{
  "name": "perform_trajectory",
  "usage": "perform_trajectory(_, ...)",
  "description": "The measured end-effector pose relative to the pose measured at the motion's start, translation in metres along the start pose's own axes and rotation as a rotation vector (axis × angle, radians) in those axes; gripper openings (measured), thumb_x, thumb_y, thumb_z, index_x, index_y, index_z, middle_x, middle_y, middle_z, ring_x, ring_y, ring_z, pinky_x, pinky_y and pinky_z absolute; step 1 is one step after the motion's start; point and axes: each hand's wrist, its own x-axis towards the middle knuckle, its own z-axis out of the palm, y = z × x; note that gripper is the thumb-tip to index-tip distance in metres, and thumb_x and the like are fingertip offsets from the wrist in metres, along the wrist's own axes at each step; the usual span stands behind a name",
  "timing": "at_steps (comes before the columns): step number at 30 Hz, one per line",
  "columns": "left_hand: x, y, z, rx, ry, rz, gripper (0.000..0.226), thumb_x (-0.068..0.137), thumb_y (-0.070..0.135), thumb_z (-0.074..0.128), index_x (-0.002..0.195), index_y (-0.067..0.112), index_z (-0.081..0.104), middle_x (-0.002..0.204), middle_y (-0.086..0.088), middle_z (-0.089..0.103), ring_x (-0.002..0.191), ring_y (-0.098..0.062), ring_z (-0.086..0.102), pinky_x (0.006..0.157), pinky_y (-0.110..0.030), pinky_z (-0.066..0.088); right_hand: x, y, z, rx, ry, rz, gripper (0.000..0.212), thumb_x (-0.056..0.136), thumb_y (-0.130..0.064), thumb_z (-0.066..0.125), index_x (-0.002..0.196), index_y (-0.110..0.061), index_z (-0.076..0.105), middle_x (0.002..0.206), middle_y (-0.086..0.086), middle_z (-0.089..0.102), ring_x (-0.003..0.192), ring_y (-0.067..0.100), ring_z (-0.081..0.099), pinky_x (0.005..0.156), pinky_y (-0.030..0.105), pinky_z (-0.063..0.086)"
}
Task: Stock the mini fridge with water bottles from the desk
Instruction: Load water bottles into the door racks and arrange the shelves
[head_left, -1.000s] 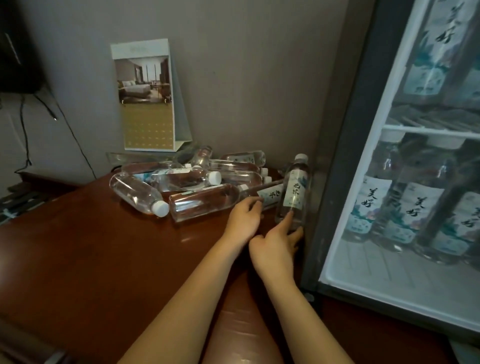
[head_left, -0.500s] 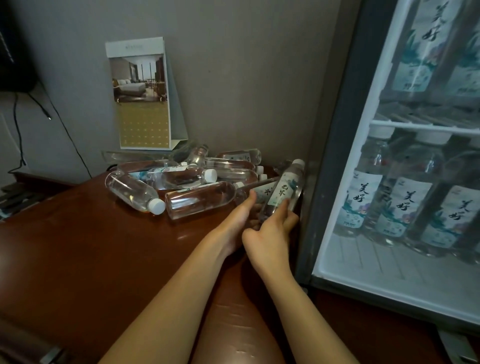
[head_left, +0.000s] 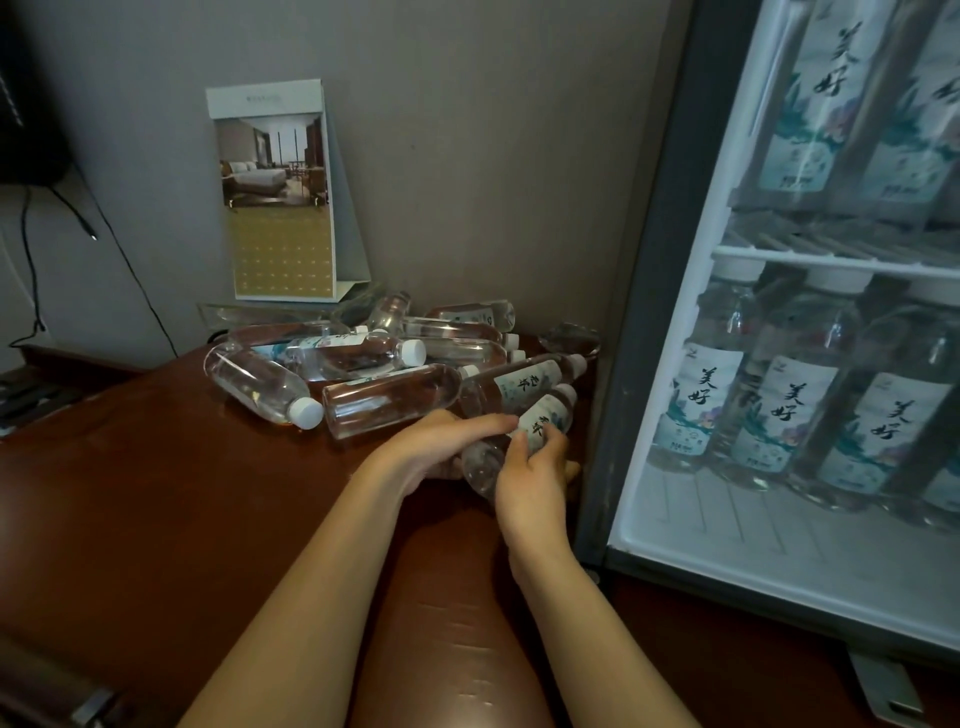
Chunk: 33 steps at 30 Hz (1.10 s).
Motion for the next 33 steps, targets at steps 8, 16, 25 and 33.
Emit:
perform_trajectory(8, -0.006, -0.006, 0.004, -0.214, -0.206, 0.132, 0.03, 0.086, 0.026, 0.06, 0.112, 0.011, 0.061, 0.107, -0.011, 0.066, 0.093, -0.019, 0.063, 0.081, -0.031, 0.052, -0.002, -0.009, -0.015, 0.387, -0.183, 0.0, 0.061, 0.096, -0.015, 0.047, 0.147, -0.027, 0.016, 0.142, 0.007, 0.041, 0.126, 0.025, 0.045, 0.102, 0.04, 0.041)
perform_trajectory(16, -0.006, -0.016, -0.007, -0.535, -0.194, 0.282, 0.061, 0.067, 0.014, 0.069, 0.126, 0.011, 0.052, 0.116, -0.012, 0.065, 0.108, -0.026, 0.062, 0.085, -0.036, 0.051, -0.001, -0.007, -0.01, 0.327, -0.29, -0.181, 0.052, 0.095, -0.012, 0.049, 0.14, -0.031, 0.033, 0.129, -0.009, 0.051, 0.116, 0.008, 0.051, 0.095, 0.029, 0.047)
perform_trajectory(25, -0.026, -0.008, -0.002, -0.378, 0.001, 0.353, 0.039, 0.074, 0.024, 0.07, 0.109, 0.009, 0.062, 0.112, -0.014, 0.066, 0.104, -0.027, 0.064, 0.09, -0.04, 0.051, -0.003, -0.002, -0.019, 0.176, -0.433, -0.29, 0.083, 0.085, 0.006, 0.056, 0.146, -0.038, 0.019, 0.127, -0.016, 0.047, 0.12, 0.007, 0.045, 0.081, 0.017, 0.049)
perform_trajectory(33, -0.063, -0.014, -0.004, -0.02, 0.185, 0.406, 0.027, 0.074, 0.014, 0.076, 0.099, 0.014, 0.067, 0.097, -0.002, 0.073, 0.093, -0.017, 0.068, 0.083, -0.031, 0.054, -0.014, -0.005, -0.029, -0.043, -0.509, -0.333, 0.082, 0.069, 0.012, 0.071, 0.136, -0.021, 0.034, 0.117, -0.006, 0.054, 0.089, 0.0, 0.054, 0.053, 0.006, 0.047)
